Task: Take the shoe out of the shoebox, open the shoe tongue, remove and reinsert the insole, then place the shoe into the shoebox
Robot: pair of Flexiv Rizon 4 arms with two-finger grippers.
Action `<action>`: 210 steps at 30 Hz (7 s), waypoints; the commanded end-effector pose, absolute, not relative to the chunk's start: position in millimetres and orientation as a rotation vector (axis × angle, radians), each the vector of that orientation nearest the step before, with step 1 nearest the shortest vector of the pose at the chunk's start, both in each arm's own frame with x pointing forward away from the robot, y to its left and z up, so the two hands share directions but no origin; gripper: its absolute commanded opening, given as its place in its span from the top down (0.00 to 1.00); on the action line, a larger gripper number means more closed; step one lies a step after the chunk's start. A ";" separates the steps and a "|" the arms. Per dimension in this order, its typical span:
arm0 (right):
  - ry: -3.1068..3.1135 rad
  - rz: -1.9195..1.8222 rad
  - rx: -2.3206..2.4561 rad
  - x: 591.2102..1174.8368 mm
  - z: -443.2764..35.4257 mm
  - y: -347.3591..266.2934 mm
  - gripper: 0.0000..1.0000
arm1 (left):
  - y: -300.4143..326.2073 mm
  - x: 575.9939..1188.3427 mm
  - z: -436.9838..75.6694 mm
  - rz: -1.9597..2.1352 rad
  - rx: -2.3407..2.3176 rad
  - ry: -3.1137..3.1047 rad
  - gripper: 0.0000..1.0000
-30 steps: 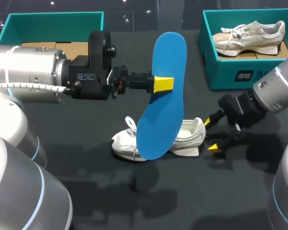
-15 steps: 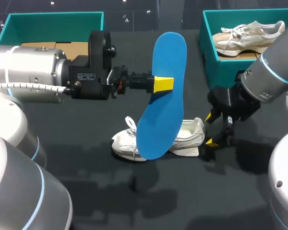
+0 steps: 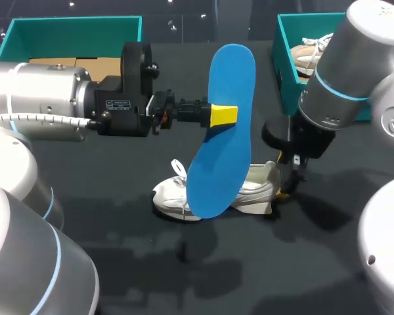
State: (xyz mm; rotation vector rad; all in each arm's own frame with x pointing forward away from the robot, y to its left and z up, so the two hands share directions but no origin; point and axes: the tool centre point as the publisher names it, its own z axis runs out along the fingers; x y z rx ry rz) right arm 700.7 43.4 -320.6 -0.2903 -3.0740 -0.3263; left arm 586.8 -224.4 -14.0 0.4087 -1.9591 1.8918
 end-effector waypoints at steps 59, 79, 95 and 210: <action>-3.175 -0.018 -0.042 757.0 -346.6 143.3 0.24 | -225.4 586.2 -15.3 1.896 0.410 -1.957 1.00; -3.114 -0.037 -0.067 750.2 -375.0 132.4 0.61 | -225.4 586.2 -15.3 1.896 0.410 -1.957 1.00; -3.080 -0.009 -0.075 744.2 -371.7 132.9 1.00 | -225.4 586.2 -15.3 1.896 0.410 -1.957 1.00; -2.252 -0.417 -1.715 692.7 -375.5 162.1 0.05 | -225.4 586.2 -15.3 1.896 0.410 -1.957 1.00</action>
